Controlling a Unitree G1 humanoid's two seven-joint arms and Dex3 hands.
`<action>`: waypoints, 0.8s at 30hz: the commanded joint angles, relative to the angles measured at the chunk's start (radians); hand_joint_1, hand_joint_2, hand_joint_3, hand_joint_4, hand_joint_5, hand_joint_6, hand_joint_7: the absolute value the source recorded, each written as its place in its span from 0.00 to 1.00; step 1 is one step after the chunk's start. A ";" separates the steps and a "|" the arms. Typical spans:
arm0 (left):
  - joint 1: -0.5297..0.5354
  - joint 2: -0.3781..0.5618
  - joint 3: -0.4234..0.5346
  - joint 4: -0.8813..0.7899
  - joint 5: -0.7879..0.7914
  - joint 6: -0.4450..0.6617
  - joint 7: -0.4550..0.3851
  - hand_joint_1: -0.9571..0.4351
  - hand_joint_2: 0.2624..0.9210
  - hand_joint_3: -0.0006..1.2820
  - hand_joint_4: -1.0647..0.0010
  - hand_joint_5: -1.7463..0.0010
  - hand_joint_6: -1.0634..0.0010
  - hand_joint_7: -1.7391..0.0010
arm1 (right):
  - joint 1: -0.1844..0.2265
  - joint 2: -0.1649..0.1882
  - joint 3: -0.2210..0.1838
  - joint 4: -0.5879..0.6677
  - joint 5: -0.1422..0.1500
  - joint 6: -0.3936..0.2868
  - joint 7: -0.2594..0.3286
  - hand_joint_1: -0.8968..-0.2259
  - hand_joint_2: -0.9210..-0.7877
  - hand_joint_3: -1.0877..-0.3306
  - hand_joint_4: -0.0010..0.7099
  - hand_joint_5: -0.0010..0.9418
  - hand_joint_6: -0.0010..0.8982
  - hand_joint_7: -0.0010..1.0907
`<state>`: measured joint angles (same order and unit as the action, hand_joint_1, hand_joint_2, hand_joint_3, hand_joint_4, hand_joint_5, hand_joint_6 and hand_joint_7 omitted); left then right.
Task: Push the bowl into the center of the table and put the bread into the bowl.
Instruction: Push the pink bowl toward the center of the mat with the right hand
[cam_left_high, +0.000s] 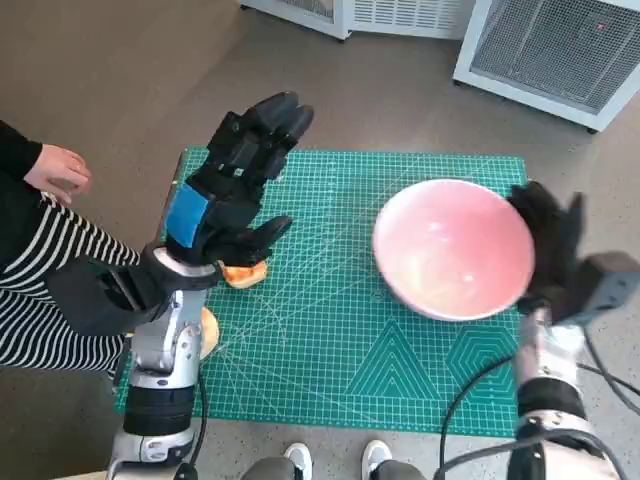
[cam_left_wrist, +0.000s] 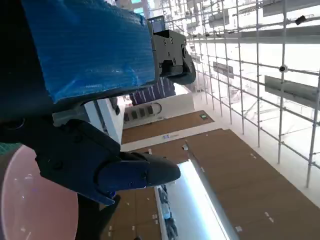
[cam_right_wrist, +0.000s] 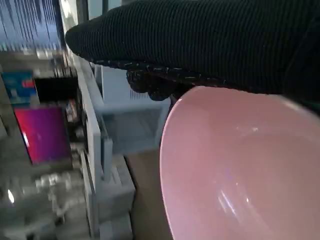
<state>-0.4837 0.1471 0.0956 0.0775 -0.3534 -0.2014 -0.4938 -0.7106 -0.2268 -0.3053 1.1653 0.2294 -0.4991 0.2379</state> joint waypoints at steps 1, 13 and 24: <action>0.019 0.004 0.003 -0.017 0.011 -0.017 0.008 0.33 0.87 0.29 0.99 0.83 1.00 0.68 | -0.004 0.039 0.025 -0.008 -0.018 0.017 0.026 0.32 0.00 0.42 0.17 0.00 0.08 0.33; 0.042 0.010 0.008 -0.034 0.004 -0.007 0.022 0.31 0.96 0.20 0.97 0.87 1.00 0.69 | -0.049 0.098 0.038 -0.009 0.000 0.019 0.076 0.30 0.00 0.41 0.14 0.00 0.05 0.32; 0.054 0.013 0.015 -0.041 -0.009 0.002 0.024 0.30 1.00 0.16 0.94 0.89 1.00 0.69 | -0.105 0.144 0.006 0.021 0.029 0.041 0.093 0.31 0.00 0.46 0.13 0.00 0.05 0.32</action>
<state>-0.4393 0.1529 0.1005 0.0570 -0.3549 -0.2040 -0.4733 -0.8128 -0.1014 -0.2826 1.1596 0.2398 -0.4852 0.3228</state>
